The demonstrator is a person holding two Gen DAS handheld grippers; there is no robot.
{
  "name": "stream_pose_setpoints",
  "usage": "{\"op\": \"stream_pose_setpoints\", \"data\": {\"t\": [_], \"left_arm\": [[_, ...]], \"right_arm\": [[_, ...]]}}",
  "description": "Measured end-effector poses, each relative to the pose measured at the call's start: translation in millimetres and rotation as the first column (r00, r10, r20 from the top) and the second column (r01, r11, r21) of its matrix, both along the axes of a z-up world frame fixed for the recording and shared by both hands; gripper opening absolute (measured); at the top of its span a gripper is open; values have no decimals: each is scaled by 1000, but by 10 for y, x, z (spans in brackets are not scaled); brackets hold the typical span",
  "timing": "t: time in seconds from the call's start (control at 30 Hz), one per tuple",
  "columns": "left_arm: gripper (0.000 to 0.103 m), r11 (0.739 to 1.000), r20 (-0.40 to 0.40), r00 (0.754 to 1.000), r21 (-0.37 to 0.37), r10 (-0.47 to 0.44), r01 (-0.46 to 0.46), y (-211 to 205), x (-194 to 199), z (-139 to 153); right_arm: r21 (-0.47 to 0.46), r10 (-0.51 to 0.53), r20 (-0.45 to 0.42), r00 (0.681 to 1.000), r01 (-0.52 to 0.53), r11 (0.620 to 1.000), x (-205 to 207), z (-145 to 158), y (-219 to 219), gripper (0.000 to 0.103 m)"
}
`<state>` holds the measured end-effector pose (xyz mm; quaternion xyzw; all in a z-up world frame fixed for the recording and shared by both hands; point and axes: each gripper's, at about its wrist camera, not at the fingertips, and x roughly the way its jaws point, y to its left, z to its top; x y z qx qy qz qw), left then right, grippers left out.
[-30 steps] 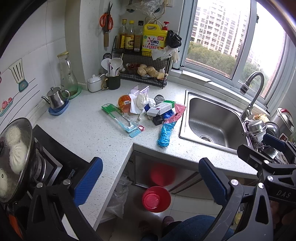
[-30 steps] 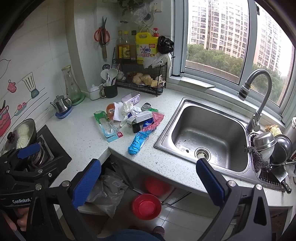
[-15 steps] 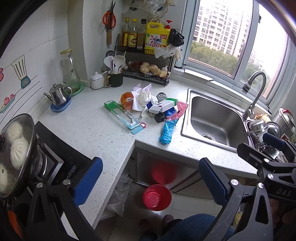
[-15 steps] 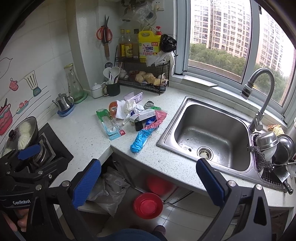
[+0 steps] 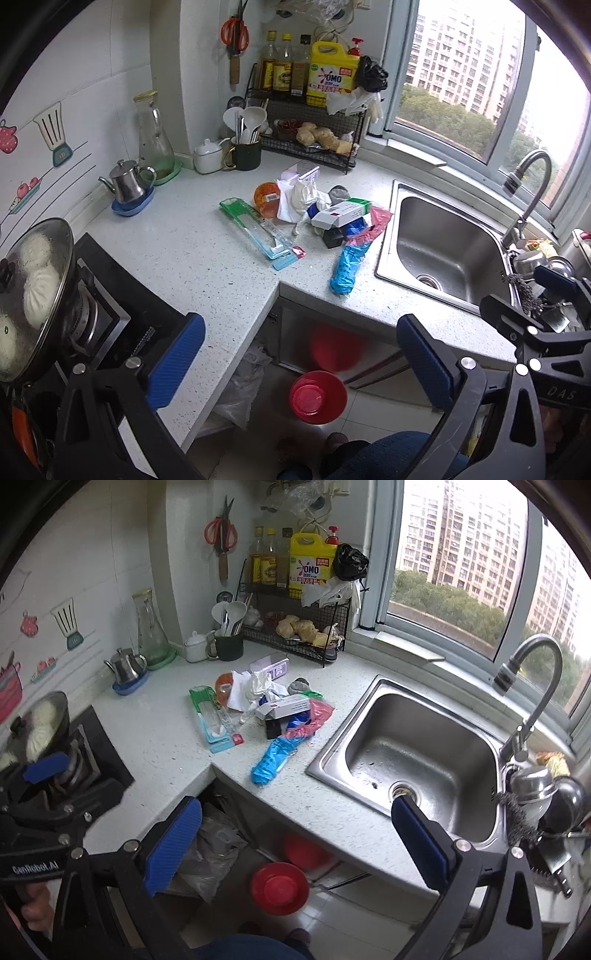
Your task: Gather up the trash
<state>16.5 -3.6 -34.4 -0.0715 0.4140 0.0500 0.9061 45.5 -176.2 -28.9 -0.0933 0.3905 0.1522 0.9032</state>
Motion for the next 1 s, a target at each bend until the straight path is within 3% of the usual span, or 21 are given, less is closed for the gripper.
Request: {"op": "stream_pose_setpoints", "data": {"t": [0.23,0.47,0.6,0.87,1.0], "left_arm": [[103,998,-95,994,8,62,-61,-86,242,-154],[103,996,-150,985,-12,89,-92,-129,443,-271],[103,995,-154,983,6,98,-98,-95,535,-313],[103,1000,-145,989,12,-9,11,123,1140,-412],[103,998,-191,980,13,-61,65,330,1649,-635]], "right_arm": [[7,37,20,999,-37,999,226,-35,-173,103],[35,33,-67,997,-30,999,610,-177,-352,103],[-51,-4,-65,998,0,999,779,-255,-289,103],[33,33,-197,980,-27,999,1191,-563,-5,103],[63,6,-265,964,11,998,1464,-711,205,103]]}}
